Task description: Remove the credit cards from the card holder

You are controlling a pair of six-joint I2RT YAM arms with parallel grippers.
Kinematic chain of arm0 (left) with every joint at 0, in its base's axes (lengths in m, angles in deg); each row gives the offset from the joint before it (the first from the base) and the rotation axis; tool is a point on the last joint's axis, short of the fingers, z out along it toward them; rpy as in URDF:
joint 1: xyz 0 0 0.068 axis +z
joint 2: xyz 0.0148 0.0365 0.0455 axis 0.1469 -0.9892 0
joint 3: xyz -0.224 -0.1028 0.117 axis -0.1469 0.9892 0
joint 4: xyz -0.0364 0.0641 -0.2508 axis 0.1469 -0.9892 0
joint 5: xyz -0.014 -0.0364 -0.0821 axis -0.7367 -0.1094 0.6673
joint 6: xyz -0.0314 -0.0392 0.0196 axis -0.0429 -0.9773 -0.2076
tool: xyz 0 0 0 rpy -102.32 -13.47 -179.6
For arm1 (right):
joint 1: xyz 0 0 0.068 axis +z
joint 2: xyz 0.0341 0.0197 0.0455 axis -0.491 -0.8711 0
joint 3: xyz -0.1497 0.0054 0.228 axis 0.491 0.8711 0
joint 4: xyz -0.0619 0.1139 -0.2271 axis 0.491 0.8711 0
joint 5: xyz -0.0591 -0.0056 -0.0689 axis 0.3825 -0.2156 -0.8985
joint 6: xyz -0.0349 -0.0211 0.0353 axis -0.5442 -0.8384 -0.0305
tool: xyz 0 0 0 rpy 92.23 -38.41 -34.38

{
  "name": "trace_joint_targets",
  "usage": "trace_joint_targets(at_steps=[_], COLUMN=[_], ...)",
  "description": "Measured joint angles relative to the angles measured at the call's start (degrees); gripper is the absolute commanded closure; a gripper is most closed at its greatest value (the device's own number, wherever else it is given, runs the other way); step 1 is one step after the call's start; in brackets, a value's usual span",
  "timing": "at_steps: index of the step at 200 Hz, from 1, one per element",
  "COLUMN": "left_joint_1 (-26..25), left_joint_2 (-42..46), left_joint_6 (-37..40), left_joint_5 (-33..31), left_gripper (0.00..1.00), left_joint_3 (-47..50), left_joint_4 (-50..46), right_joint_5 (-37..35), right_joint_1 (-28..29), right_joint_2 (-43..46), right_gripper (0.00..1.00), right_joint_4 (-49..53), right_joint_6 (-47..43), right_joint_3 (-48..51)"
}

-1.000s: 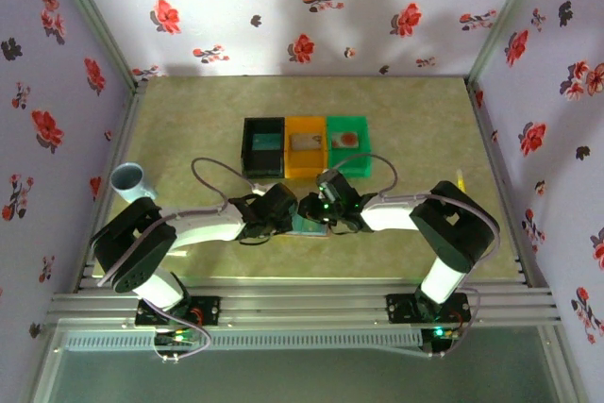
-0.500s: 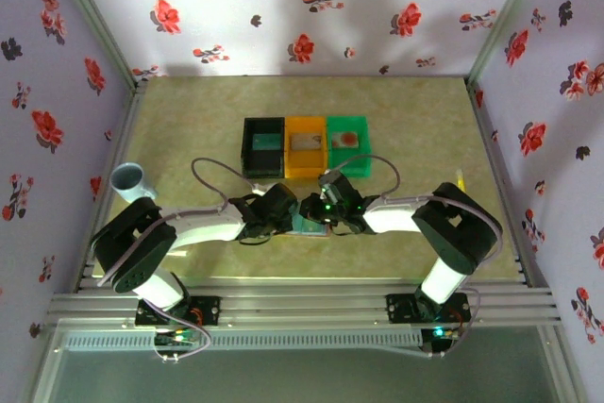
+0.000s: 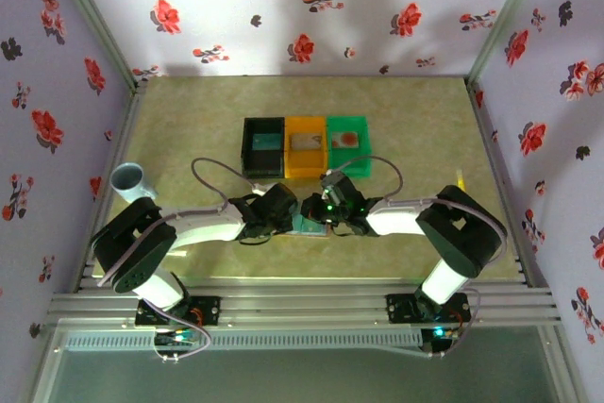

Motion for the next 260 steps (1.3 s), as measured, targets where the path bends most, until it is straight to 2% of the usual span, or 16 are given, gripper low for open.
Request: trace_joint_targets(at_steps=[81,260], left_joint_1=[0.0,0.0], left_joint_2=[0.0,0.0], left_joint_6=[0.0,0.0], left_joint_5=[0.0,0.0], left_gripper=[0.85,0.85], left_joint_3=[0.1,0.3], left_joint_4=[0.1,0.3], right_joint_5=[0.0,0.0], right_joint_1=[0.0,-1.0], right_joint_2=[1.7,7.5], right_gripper=[1.00,1.00], right_joint_4=[0.0,2.3], right_joint_6=[0.0,-1.7], right_joint_3=[0.7,3.0])
